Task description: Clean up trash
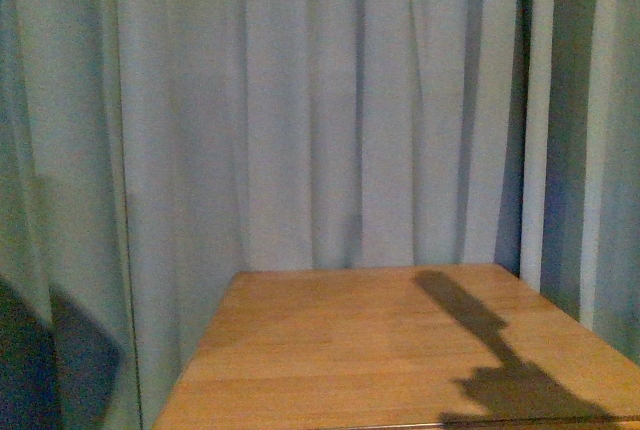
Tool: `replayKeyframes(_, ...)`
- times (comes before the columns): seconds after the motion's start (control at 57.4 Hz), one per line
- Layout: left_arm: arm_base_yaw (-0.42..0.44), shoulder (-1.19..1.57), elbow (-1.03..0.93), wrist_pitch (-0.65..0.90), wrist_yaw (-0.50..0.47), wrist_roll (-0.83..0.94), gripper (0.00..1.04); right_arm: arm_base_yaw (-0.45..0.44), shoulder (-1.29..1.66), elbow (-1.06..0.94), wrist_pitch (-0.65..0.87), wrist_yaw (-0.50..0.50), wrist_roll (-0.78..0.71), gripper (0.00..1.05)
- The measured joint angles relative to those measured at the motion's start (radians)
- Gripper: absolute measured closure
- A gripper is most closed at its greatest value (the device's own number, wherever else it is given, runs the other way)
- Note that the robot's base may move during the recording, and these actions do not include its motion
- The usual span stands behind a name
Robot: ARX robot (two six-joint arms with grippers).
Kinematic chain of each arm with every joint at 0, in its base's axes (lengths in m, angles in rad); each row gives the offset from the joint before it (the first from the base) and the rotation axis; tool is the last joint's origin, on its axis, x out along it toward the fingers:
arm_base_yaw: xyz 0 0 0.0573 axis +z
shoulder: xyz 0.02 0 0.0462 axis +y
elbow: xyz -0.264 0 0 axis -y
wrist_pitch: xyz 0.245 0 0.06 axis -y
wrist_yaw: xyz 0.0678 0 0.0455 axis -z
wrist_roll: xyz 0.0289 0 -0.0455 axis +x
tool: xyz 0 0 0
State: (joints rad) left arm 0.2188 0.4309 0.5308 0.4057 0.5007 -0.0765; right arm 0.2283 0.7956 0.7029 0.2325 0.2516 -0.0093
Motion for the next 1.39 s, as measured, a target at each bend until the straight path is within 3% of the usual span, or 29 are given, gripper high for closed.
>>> replayKeyframes(0.348,0.0,0.0,0.0,0.0,0.0,0.0,0.76,0.021,-0.188,-0.107,0.026,0.078,-0.039,0.85)
replayKeyframes(1.393,-0.002,-0.004,-0.001,0.0,-0.001,0.0,0.76,0.027,-0.188,-0.112,0.023,0.085,-0.04,0.85)
